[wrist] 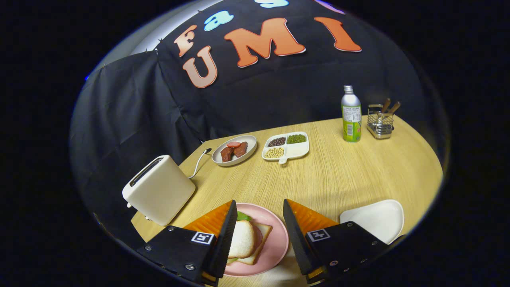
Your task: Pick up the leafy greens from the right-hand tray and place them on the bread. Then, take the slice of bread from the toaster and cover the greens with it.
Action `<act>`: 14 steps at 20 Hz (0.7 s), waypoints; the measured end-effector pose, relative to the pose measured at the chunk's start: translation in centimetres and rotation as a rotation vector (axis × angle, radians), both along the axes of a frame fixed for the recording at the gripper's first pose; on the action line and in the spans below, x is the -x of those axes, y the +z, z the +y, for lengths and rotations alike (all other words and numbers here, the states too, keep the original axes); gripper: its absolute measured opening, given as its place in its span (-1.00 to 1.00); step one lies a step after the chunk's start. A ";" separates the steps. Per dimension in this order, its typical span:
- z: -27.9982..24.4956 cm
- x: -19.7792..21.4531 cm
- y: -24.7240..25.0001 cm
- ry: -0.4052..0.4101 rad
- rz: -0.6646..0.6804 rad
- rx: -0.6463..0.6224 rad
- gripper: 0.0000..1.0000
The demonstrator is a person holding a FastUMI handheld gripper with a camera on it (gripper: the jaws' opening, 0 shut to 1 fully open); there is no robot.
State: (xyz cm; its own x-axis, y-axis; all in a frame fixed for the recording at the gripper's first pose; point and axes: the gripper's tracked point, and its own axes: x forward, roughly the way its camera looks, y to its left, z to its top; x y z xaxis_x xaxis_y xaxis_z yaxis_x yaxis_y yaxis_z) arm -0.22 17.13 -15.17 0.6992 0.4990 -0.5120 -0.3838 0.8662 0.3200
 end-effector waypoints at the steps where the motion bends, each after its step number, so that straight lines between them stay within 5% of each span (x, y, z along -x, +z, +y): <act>1: -0.2 -0.5 0.7 -0.009 -0.050 0.018 0.43; 6: -0.9 -2.1 5.0 -0.068 -0.282 0.082 0.68; 14: -2.0 -3.0 11.1 -0.151 -0.521 0.084 0.79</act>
